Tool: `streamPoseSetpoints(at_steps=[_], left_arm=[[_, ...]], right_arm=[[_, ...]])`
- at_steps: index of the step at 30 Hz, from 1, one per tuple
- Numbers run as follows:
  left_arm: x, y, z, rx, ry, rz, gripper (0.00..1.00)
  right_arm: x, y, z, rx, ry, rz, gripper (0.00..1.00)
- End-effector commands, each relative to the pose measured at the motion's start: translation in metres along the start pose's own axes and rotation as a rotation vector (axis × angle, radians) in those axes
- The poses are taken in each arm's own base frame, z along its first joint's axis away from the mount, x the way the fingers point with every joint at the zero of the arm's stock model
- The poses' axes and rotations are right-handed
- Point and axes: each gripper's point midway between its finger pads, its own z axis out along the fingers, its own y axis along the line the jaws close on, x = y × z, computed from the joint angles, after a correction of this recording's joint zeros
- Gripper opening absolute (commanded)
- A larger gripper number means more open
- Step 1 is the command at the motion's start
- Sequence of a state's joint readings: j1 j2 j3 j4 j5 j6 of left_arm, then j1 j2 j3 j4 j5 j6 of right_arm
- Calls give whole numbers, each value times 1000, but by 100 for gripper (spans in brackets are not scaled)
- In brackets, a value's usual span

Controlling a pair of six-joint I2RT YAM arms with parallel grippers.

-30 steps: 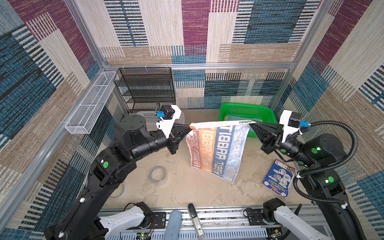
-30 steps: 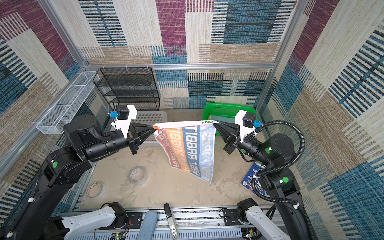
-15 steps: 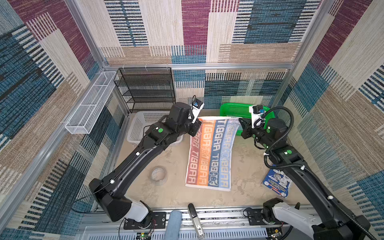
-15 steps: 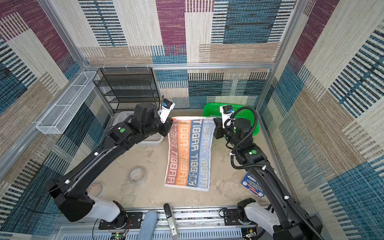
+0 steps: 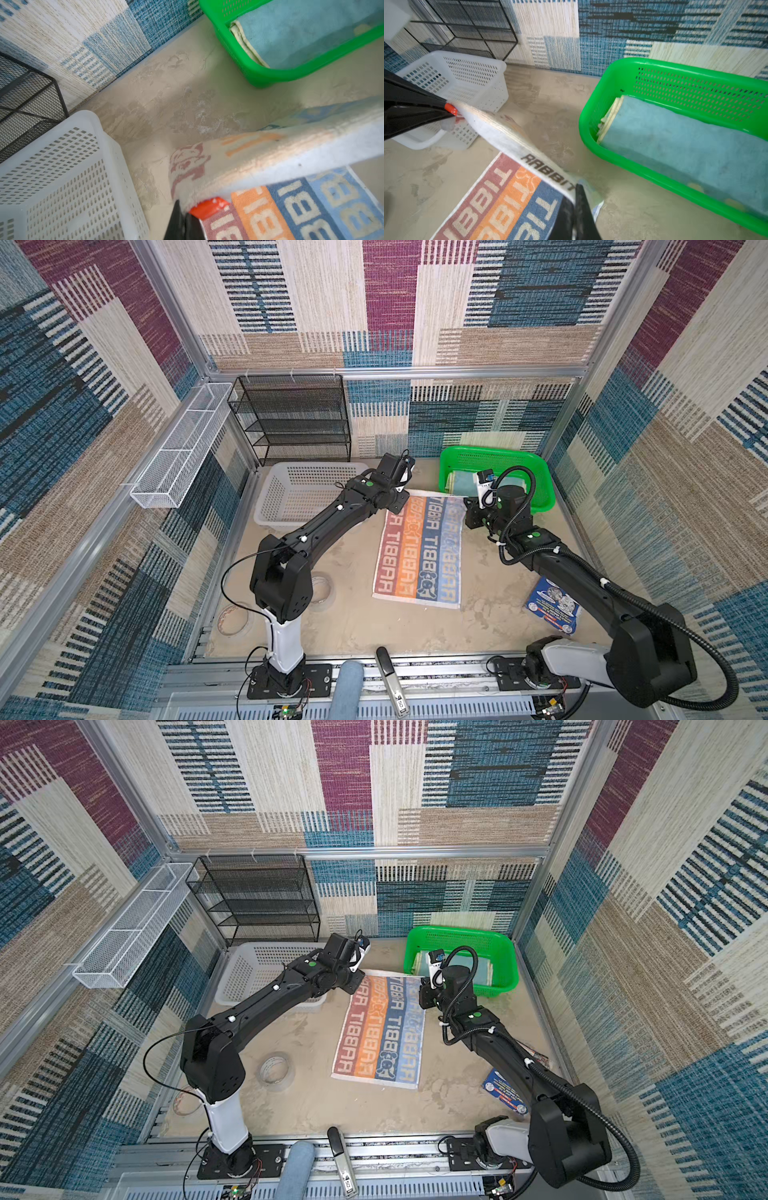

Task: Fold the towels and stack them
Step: 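Lay the stretched towel flat on the table with both grippers, then fold the towel's far edge toward the robot with both grippers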

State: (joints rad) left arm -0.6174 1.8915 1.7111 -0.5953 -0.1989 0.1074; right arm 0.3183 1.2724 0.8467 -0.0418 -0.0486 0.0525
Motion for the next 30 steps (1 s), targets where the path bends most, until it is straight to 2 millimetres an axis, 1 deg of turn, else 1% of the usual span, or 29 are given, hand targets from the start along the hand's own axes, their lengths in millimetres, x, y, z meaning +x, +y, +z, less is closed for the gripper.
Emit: streamPoseSetpoints(at_steps=[1,5,7,10,13,15,18,21,25,30], left_arm=[[7,5,-3,-13,21,-8,0],[19,2,-15,11,30,-10,0],[28,-3,-22,39,46,-10,0],[42,-10,-31,85,70,-30,0],[57,-15,-39,108,92,-72,0],[68,-21,-42,140,110,-92,0],[83,-36,-47,215,140,-116,0],[98,-48,-49,261,180,-132,0],[115,-54,-45,268,244,-154,0],[132,-68,-39,288,306,-148,0]], right_arm=[[2,-6,2,29,-10,34,0],[22,1,-2,-15,41,64,0],[31,5,-6,-40,69,77,0],[45,12,-16,-78,106,93,0],[57,22,-27,-139,141,105,0],[63,29,-35,-178,156,118,0],[69,40,-48,-239,167,140,0],[76,49,-60,-297,170,171,0],[90,57,-72,-345,172,240,0],[118,64,-78,-391,213,311,0]])
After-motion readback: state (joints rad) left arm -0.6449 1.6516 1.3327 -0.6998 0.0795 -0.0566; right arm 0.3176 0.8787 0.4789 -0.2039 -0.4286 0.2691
